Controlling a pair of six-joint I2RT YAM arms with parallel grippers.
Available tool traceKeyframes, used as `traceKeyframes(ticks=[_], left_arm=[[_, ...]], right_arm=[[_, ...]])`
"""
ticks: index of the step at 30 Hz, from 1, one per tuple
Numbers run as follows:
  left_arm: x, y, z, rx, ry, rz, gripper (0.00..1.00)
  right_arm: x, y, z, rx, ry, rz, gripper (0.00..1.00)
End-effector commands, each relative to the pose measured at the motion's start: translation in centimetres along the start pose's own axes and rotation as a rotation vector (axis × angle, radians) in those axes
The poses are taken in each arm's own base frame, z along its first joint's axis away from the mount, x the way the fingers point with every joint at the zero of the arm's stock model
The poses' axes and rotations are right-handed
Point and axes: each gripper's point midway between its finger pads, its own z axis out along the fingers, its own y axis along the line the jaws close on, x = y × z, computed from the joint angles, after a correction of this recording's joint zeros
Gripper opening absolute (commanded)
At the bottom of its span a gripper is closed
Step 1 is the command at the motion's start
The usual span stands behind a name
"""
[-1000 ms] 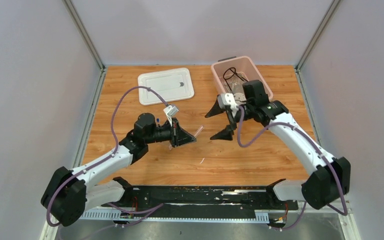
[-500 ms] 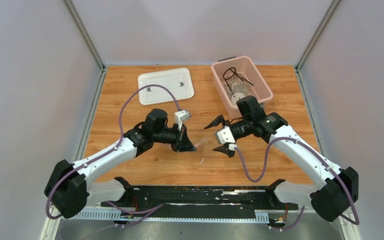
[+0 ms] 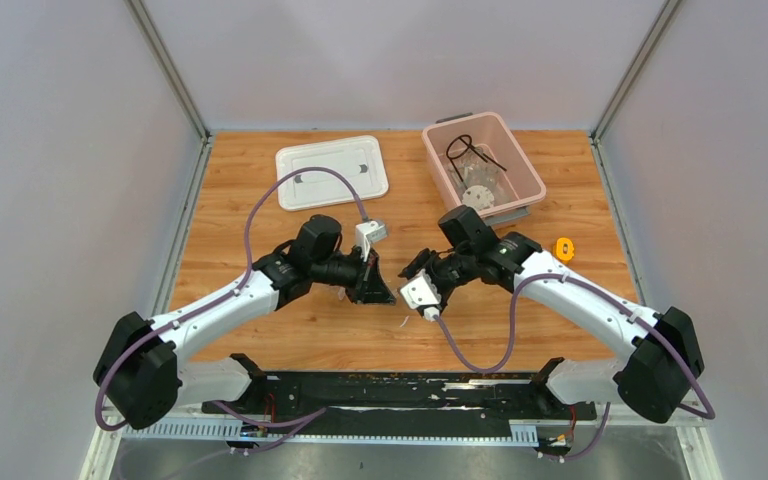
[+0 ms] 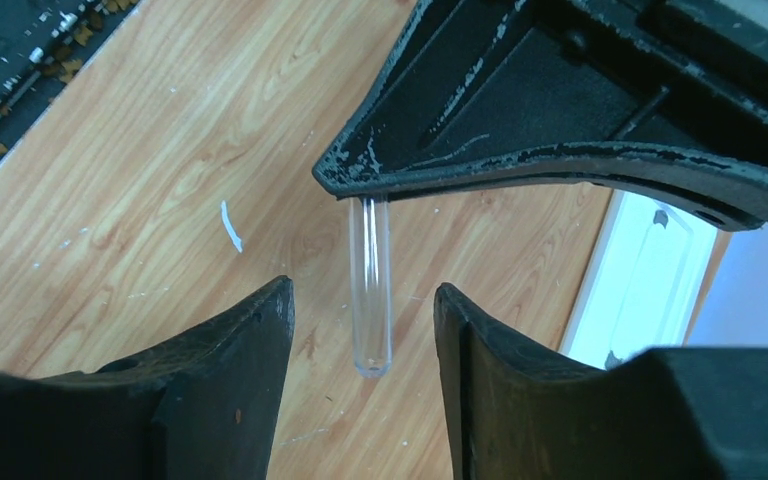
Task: Organize the chemistry lab equipment
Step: Pick up the test tube at the center of the board.
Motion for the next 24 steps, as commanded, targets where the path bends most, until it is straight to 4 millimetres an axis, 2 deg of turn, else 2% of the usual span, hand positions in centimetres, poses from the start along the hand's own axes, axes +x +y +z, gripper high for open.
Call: traceKeyframes(ticks=[1,11,13,16,18,20,24], left_arm=[[-1.4,-1.1,-0.2,0.030,-0.019,0.054,0.01],[-1.5,-1.1,-0.1,0.026,-0.020,0.054,0.02],[-1.5,-1.0,-0.1,0.024,-0.023,0.054,0.03],[-1.6,-1.0,-0.1,0.020,-0.028,0.051,0.06],[-1.8,-1.0,-0.3,0.011,-0.042,0.053,0.17],[-2.3,-0.9,-0.7,-0.014,-0.074,0.057,0.34],[-4.0,-1.3,-2.5,-0.075,-0.207,0.096,0.62]], right_arm=[[1.1,-0.6,0.2,0.031,0.055,-0.033,0.51],[1.0,-0.7,0.5,0.029,0.064,-0.034,0.30],[0.9,-0.7,0.5,0.029,0.060,-0.032,0.21],[0.8,-0.7,0.6,0.027,0.058,-0.024,0.01],[0.9,-0.6,0.6,0.025,0.061,-0.014,0.00],[0.9,-0.6,0.6,0.027,0.062,-0.001,0.00],[0.3,-0.9,0.5,0.037,0.027,0.073,0.00]])
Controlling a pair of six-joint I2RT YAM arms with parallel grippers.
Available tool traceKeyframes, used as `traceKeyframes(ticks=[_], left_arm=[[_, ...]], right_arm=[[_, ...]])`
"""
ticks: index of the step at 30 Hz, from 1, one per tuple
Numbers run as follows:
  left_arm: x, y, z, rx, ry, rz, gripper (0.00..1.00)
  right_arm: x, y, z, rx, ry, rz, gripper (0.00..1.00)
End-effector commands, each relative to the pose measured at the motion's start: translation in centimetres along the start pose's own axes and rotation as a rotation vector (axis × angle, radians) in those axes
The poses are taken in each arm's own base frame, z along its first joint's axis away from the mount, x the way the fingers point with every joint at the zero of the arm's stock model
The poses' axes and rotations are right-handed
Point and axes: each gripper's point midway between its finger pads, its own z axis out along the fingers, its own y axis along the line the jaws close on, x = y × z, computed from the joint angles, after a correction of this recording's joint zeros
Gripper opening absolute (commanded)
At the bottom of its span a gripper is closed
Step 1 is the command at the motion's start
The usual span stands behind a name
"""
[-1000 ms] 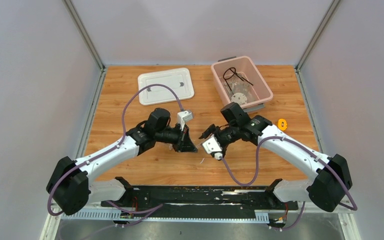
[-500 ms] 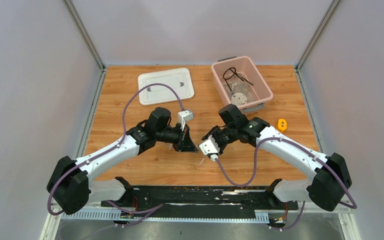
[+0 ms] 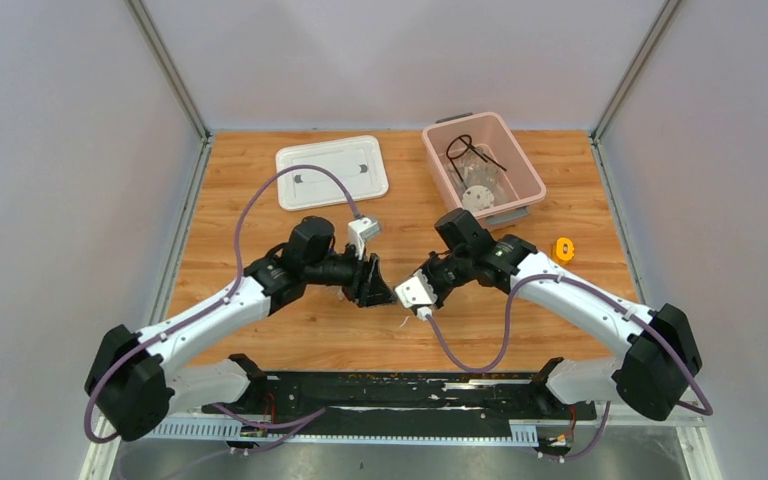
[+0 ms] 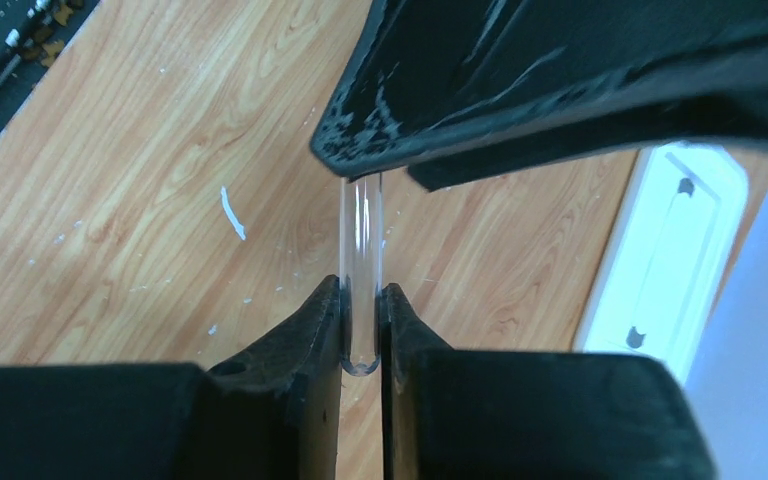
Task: Organize the chemistry lab equipment
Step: Pick up the test tube at the center of the board.
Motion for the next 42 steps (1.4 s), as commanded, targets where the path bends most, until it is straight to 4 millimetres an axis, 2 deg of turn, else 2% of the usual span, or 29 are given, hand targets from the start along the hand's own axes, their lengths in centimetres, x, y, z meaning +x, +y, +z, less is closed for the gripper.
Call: traceKeyframes(ticks=[1,3,7,10,12,16,21,25,28,36,42], left_arm=[[-3.9,-1.4,-2.5,-0.044,-0.217,0.098,0.67],[-4.6,-1.4,-3.6,-0.081,-0.298,0.124,0.74],[-5.9,-0.5,-6.4,-0.195,-0.462,0.173,0.99],[-6.3,0.2,-8.2,-0.261,-0.576,0.145,1.00],[-6.3,-0.2,-8.9,-0.242,-0.645,0.122,1.00],[-7.0,-1.8,-10.2,-0.120,-0.819,0.077,1.00],[-7.3,-3.6,-11.5,0.077,-1.002,0.005,1.00],[-7.8,-3.8,-11.4,0.111,-1.021,-0.041,0.97],[-8.1,-3.2,-11.3,0.106,-1.041,-0.087,0.92],[-8.6,-1.3,-10.0,0.075,-1.041,-0.185,0.69],[-8.8,-1.5,-8.9,0.107,-1.008,-0.195,0.56]], right_arm=[[-1.4,-1.1,-0.1,0.022,-0.063,0.089,0.00],[-2.1,-1.4,-0.1,0.019,-0.112,0.155,0.00],[-3.2,-2.0,0.1,-0.003,-0.219,0.300,0.00],[-4.1,-2.9,-0.2,-0.006,-0.310,0.466,0.00],[-4.3,-3.7,-0.6,0.005,-0.363,0.556,0.00],[-4.7,-5.4,-1.8,0.029,-0.483,0.689,0.00],[-4.8,-6.2,-1.9,0.030,-0.542,0.859,0.00],[-5.2,-6.1,-1.5,-0.021,-0.578,0.922,0.00],[-5.2,-6.0,-1.2,-0.054,-0.598,0.974,0.00],[-5.5,-5.5,-0.3,-0.106,-0.603,1.020,0.00],[-5.7,-5.3,0.3,-0.117,-0.596,1.025,0.00]])
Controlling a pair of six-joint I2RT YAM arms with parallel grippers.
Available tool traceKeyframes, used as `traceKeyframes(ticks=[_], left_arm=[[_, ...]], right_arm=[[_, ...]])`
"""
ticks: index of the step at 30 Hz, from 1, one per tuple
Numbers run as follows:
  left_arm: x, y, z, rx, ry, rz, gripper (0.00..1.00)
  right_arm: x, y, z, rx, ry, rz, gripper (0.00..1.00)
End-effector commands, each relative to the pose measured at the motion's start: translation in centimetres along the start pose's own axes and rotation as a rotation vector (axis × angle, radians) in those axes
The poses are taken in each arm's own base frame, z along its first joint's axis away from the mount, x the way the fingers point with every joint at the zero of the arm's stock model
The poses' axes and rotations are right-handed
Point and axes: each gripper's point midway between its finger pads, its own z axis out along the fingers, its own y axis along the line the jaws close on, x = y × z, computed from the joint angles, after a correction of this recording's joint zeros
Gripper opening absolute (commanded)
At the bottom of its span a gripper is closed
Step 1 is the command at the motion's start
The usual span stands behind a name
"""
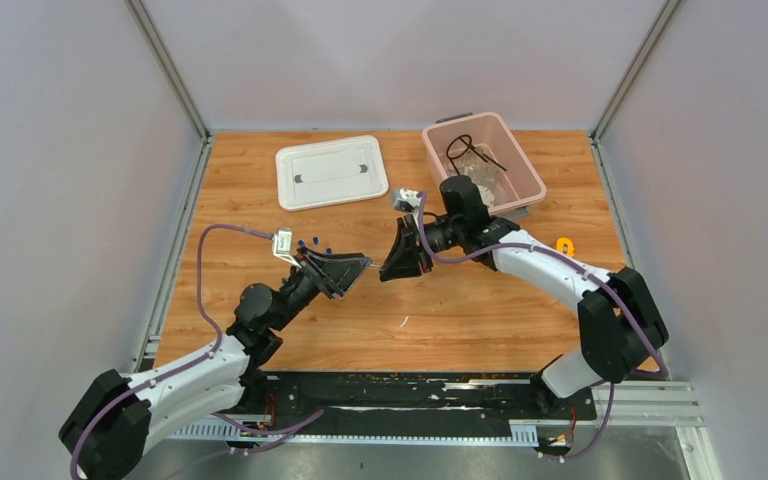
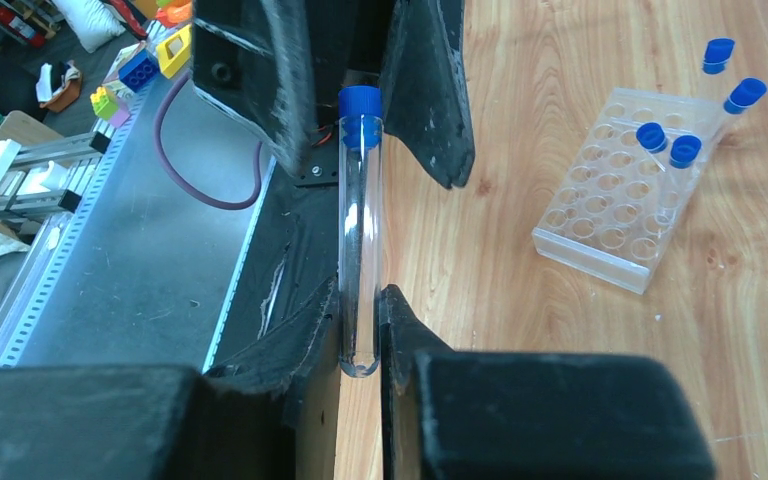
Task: Organize the chemistry lab equipment
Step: Pick up the test tube at the center of the board.
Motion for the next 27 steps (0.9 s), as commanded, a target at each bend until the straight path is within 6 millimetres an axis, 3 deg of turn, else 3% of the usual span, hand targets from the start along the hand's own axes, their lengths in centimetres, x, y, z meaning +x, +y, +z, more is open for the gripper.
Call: traceKeyframes(ticks=[1,8,15,17,22,24,27], left_arm=[[-1.5,-2.4,0.8,0.088,-0.049,-0.020,0.53],[-1.1,-1.9,0.8,0.068,-0.030,-0.005,0.34],[-1.0,-1.5,0.6,0.035,-0.012,0.045,0.01],[-1.0,-1.3,0.6,0.027,-0.006,0.058,0.00],[-1.3,-0.3,0.3,-0.034,-0.008,0.110,0.00],[-1.5,0.4,0.1,-0.082,-0.002,0.151,0.00],[-1.9,1.9,-0.4,-0.182,0.025,0.243,0.00]], right_arm=[[-0.4,0.5,0.5,-0.031,-0.010,-0.013,0.00],[-0.4,0.0,0.5,-0.011,-0.003,-0.012,0.00],[-0.3,-0.2,0.5,-0.005,0.002,-0.018,0.02],[-0.2,-0.1,0.5,-0.006,0.004,-0.022,0.11],[-0.3,-0.5,0.1,0.030,0.032,-0.076,0.62],[-0.2,-0.9,-0.2,0.069,0.051,-0.111,0.71],[-0.1,-1.9,-1.0,0.153,0.088,-0.168,0.78]])
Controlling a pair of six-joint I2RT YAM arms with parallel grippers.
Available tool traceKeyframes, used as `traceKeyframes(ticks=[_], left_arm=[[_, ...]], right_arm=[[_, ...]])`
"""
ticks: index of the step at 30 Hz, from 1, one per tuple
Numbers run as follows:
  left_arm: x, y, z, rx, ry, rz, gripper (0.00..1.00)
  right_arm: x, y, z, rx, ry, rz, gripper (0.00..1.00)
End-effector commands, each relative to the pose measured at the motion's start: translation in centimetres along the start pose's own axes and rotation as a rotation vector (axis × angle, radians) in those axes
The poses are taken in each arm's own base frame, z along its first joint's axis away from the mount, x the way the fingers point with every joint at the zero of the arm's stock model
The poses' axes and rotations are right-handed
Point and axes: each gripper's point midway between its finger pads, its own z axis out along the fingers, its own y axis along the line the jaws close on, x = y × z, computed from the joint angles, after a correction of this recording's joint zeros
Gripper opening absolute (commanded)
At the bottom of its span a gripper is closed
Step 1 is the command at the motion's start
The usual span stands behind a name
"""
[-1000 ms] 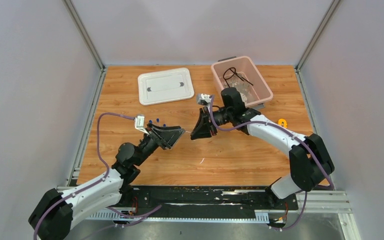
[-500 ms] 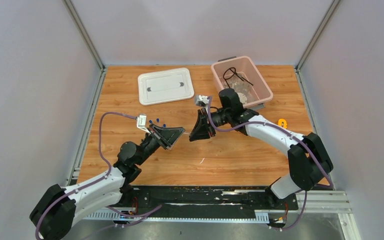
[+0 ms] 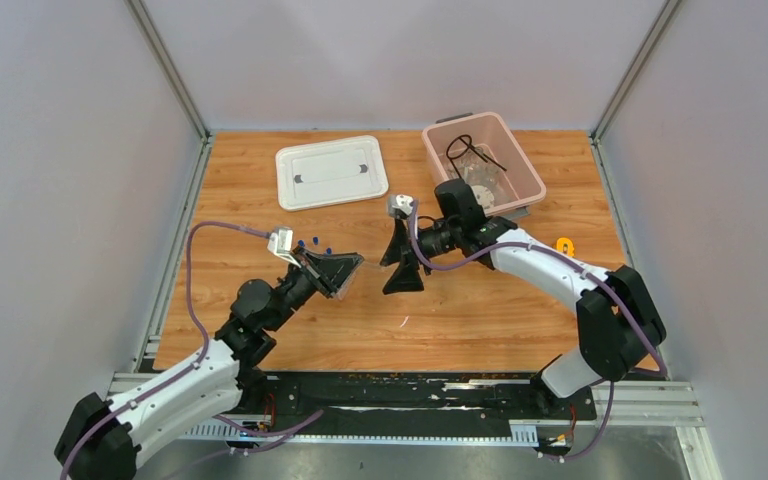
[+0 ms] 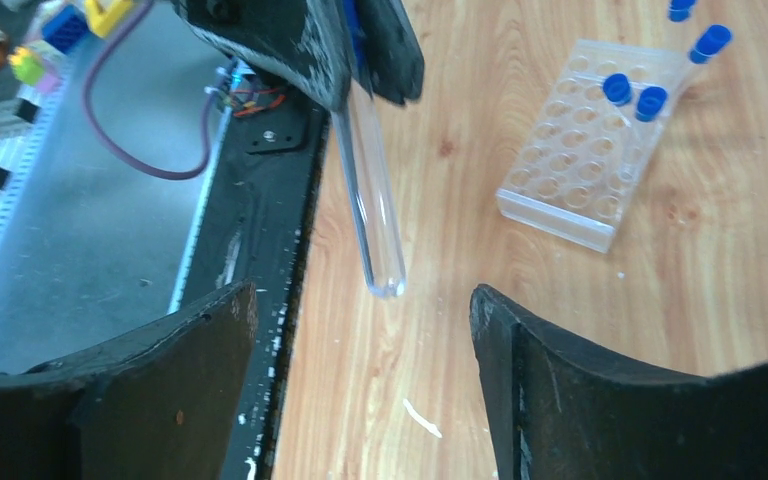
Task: Organize the chemistry lab equipment
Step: Pick up the test tube at the center of the board, then insert the test tube into the slot of the test tube rack.
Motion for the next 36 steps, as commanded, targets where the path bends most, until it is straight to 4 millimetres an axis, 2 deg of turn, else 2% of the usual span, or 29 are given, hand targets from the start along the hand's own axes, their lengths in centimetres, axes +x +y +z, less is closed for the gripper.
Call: traceKeyframes(ticks=[1,9,11,20,29,36], left_arm=[[-1.7,1.7,-0.2,-0.150,0.012,0.170,0.00],[-2.7,7.0,-1.9,-0.467,0.110,0.398,0.00],[-3.1,7.6,-1.6,-0.514,0.138,0.450,0.00],[-2.2,11.4,-0.4,-0.658,0.261,0.602,0.00],[-1.0,13.2,2.0,-0.655,0.286,0.659,0.00],[0.1,14.4,2.9,-0.659,0.309,0.680,0.00]], right_arm=[[-1.6,-1.1,-1.5,0.119,0.033,-0.153,0.80],[-1.8,-2.8,-3.3,0.215,0.050,-0.175,0.81],[-1.6,-2.9,-3.3,0.211,0.050,-0.171,0.81],[-1.1,-2.9,-2.9,0.184,0.058,-0.152,0.81],[-0.9,-2.8,-2.8,0.171,0.062,-0.145,0.81],[-1.0,-2.7,-2.8,0.167,0.060,-0.148,0.82]])
